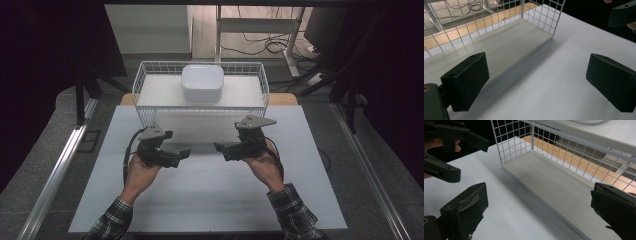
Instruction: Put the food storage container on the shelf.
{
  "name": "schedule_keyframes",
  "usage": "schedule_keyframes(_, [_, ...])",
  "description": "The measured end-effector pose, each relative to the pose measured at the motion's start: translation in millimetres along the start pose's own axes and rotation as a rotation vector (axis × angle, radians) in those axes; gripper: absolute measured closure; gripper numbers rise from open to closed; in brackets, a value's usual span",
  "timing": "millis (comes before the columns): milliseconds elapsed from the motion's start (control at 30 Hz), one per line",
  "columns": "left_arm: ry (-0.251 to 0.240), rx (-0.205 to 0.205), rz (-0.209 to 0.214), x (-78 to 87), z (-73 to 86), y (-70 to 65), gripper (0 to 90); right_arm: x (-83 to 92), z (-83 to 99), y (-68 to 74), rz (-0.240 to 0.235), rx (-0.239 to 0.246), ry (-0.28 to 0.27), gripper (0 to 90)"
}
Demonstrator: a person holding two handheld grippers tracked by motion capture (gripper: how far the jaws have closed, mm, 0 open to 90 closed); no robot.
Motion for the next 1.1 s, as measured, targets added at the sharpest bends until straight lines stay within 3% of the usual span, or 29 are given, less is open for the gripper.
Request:
schedule_keyframes(433, [0.009, -0.004, -0.007, 2.5, 17.1, -9.8, 4.7, 13.5, 17.9, 3.8, 0.007, 0.019, 0.001, 0.3])
schedule_keyframes(700, [0.018, 0.005, -0.005, 4.5, 28.5, -12.9, 5.0, 17.1, 28.4, 5.7, 0.006, -0.009, 0.004, 0.0])
schedule_keyframes(1100, [0.033, 0.005, -0.016, 9.8, 41.1, -18.1, 5.1, 19.7, 39.5, 12.8, 0.014, 0.001, 0.034, 0.0])
Point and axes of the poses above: each handheld gripper's, and its own axes: x roughly backward along the jaws, z roughly out of its underside, y roughly to its left, the point moved 3 cm from there along -x, roughly forward along the jaws
